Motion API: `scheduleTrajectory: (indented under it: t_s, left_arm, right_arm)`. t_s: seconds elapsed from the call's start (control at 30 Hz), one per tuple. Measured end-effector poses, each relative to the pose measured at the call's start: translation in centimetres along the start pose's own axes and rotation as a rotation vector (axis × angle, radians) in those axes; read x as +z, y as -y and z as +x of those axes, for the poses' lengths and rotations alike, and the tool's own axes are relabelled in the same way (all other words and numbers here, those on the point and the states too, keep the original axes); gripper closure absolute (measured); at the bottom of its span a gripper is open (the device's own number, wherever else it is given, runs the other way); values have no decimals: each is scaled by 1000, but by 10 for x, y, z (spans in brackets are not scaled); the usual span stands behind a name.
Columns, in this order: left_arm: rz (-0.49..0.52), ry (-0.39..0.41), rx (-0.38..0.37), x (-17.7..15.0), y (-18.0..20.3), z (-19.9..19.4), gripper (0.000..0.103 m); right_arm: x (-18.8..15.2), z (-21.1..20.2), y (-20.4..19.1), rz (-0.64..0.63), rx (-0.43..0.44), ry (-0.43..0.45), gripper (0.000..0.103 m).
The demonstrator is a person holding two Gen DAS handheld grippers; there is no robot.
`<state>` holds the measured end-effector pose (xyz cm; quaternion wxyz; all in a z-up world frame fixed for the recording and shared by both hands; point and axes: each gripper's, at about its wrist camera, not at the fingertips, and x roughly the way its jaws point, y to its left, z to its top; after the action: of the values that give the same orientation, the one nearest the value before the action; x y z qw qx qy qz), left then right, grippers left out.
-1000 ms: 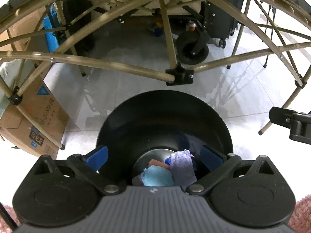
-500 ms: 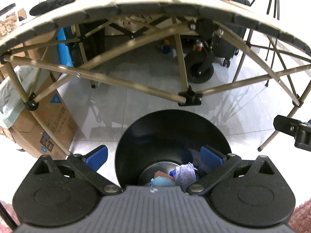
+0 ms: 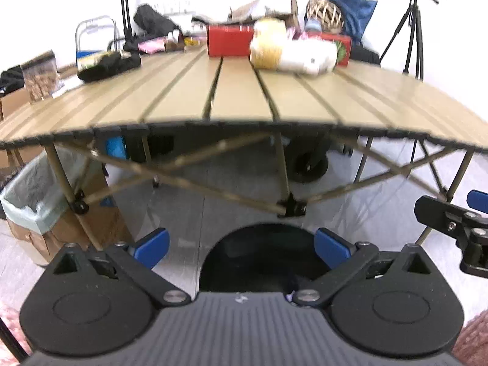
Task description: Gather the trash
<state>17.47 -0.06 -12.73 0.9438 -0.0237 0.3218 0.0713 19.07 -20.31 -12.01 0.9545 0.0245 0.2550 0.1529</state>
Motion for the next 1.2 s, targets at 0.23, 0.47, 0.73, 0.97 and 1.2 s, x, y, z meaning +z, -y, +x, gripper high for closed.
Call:
scheduleTrajectory:
  t_s: [0.23, 0.47, 0.73, 0.97, 1.2]
  left_arm:
    - [-10, 101, -9, 22, -5, -28, 0]
    - [-16, 166, 0, 56, -5, -30, 0]
    - [-17, 228, -7, 105, 9, -8, 0]
    - [-54, 241, -36, 151, 10, 25, 0]
    - [-68, 205, -47, 188, 13, 69, 0]
  right_arm:
    - [26, -35, -5, -55, 26, 175, 0]
    - [51, -31, -2, -61, 15, 247, 0]
    - [86, -10, 9, -37, -21, 314, 0]
    - [119, 27, 18, -3, -56, 321, 0]
    - [148, 67, 22, 0, -76, 314, 0]
